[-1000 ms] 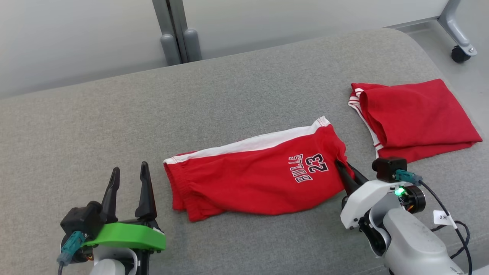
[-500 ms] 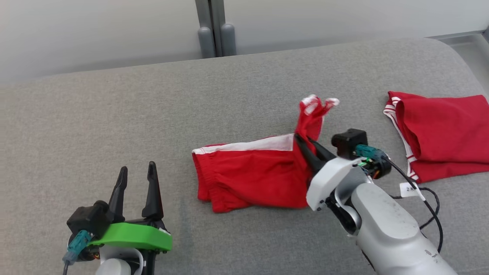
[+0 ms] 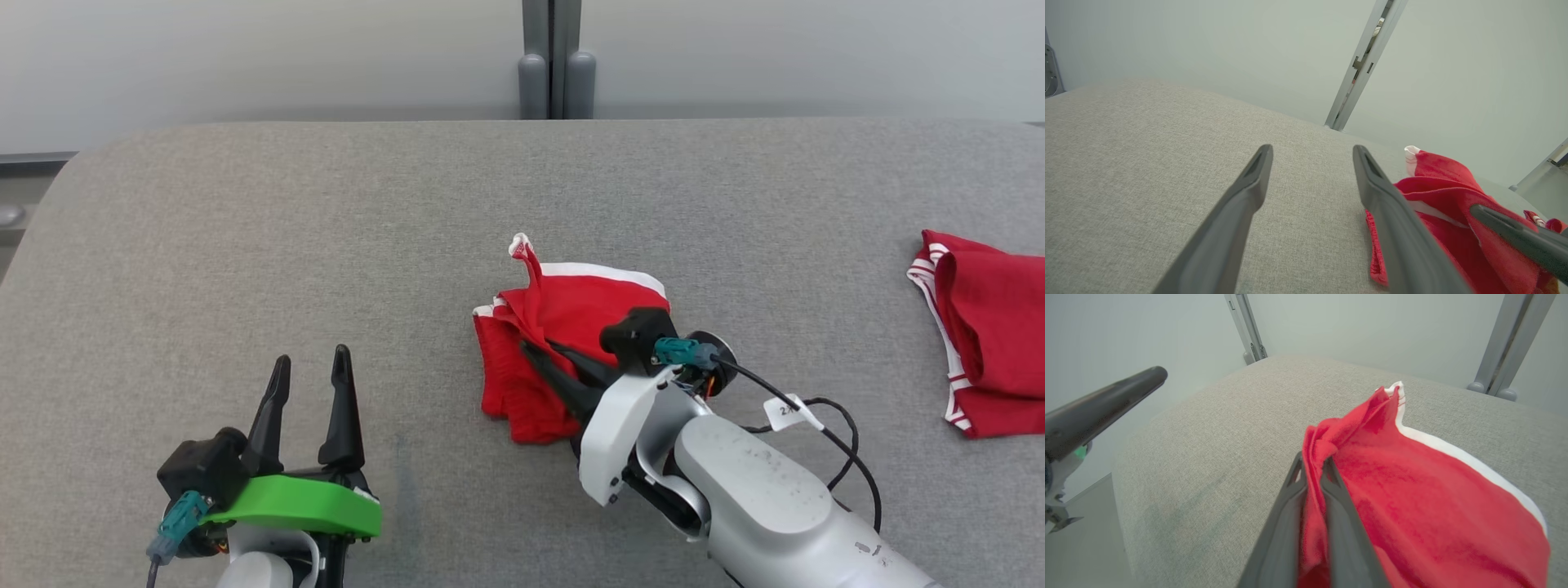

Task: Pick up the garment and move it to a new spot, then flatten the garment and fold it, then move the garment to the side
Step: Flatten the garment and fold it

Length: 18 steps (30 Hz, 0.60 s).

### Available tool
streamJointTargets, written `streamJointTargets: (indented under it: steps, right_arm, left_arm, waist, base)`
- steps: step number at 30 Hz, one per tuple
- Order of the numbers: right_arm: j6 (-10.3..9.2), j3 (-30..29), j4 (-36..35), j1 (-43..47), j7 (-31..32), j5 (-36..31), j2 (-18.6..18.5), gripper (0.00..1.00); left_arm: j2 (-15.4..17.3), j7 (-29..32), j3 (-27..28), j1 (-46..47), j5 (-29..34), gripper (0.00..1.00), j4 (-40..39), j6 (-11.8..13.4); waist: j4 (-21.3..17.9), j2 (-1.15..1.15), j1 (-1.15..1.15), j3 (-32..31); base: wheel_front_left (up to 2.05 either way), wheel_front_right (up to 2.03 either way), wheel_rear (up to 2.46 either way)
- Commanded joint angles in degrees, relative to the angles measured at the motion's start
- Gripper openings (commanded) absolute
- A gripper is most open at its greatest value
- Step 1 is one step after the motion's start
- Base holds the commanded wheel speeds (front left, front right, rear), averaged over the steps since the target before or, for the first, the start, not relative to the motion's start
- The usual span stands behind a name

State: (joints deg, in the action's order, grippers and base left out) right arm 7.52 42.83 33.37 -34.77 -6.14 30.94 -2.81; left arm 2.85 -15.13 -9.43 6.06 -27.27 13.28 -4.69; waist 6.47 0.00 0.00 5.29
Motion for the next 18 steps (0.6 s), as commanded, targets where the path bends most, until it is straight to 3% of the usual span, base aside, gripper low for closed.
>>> streamJointTargets:
  steps: [1, 6, 8, 9, 18]
  right_arm:
    - [-0.08, 1.0, 0.6, -0.5, 0.0, 0.7, -0.2, 0.00]
    - [-0.08, 4.7, 2.5, -0.4, 1.2, 1.0, -0.2, 0.00]
    - [-0.08, 5.9, 2.8, -0.3, 0.9, 0.6, -0.2, 0.31]
    - [-0.08, 6.7, 2.9, -0.1, 0.8, 0.4, -0.2, 1.00]
    - [-0.08, 8.5, 0.9, 1.7, -0.7, -0.8, -0.2, 1.00]
  left_arm:
    - [0.1, 0.0, 0.0, -0.3, -0.2, 1.00, -0.1, 0.2]
    - [0.1, 0.0, -0.3, -0.4, -0.3, 1.00, -0.1, 0.3]
    - [0.1, 0.0, -0.3, -0.5, -0.4, 1.00, -0.1, 0.4]
    - [0.1, 0.0, -0.3, -0.5, -0.4, 1.00, -0.2, 0.5]
    - [0.1, 0.0, -0.1, -1.5, -0.6, 1.00, -0.5, 0.9]
  waist:
    - [1.4, 0.00, 0.00, 0.1]
    - [2.4, 0.00, 0.00, 0.3]
    - [2.5, 0.00, 0.00, 0.3]
    - [2.5, 0.00, 0.00, 0.3]
    - [0.6, 0.00, 0.00, -0.5]
  base:
    - [0.00, 0.00, 0.00]
    - [0.00, 0.00, 0.00]
    - [0.00, 0.00, 0.00]
    - [0.00, 0.00, 0.00]
    - [0.00, 0.00, 0.00]
